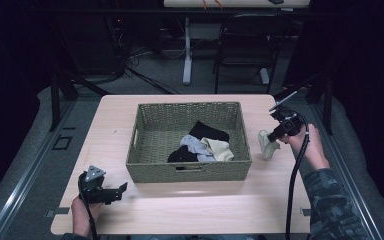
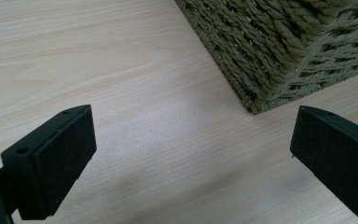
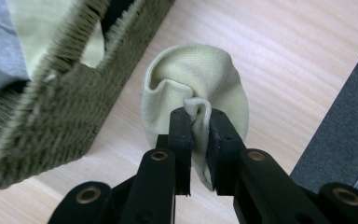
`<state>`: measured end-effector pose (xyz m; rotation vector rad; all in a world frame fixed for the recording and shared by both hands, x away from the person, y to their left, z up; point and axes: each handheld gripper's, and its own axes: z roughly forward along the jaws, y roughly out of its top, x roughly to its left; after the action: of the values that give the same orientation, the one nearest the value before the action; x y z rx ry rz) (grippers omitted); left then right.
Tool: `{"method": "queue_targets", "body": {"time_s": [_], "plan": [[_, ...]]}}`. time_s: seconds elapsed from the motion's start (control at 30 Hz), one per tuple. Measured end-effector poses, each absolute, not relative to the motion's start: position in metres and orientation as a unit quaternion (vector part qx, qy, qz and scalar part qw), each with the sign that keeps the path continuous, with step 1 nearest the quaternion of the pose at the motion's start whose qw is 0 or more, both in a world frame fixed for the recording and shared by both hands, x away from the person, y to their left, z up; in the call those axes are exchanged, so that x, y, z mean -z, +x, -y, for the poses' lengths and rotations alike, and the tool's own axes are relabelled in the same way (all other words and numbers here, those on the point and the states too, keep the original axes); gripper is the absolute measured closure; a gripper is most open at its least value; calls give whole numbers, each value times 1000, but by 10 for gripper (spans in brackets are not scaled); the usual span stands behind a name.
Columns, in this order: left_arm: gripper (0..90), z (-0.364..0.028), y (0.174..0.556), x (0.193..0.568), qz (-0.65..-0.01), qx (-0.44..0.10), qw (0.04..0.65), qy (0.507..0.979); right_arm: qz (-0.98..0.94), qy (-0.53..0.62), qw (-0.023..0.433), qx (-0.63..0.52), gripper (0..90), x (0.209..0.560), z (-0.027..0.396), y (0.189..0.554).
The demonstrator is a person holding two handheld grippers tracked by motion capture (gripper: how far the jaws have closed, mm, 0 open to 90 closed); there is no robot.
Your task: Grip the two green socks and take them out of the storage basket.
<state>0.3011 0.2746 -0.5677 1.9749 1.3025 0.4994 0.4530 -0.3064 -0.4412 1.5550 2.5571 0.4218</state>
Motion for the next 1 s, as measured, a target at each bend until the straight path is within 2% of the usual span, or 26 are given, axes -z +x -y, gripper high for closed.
{"method": "queue_targets", "body": {"time_s": [0.5, 0.63, 0.67, 0.73, 0.8, 0.9, 1.0], "plan": [[2, -273, 302, 569, -503, -194, 355, 764, -841, 529, 38, -102, 806, 494, 307, 461], [2, -273, 302, 568, -499, -192, 352, 768, -842, 530, 33, -98, 756, 501, 306, 462], [2, -271, 301, 567, -499, -194, 353, 767, -841, 533, 36, -93, 684, 503, 306, 462], [2, -271, 300, 566, -497, -194, 353, 768, -837, 538, 38, -95, 599, 503, 306, 462], [2, -271, 299, 566, -498, -194, 353, 768, -836, 538, 41, -95, 572, 501, 307, 462], [2, -271, 300, 567, -500, -195, 350, 768, -832, 542, 49, -109, 458, 486, 310, 458], [2, -271, 300, 567, -499, -196, 350, 768, -836, 536, 52, -106, 388, 475, 313, 458]]}}
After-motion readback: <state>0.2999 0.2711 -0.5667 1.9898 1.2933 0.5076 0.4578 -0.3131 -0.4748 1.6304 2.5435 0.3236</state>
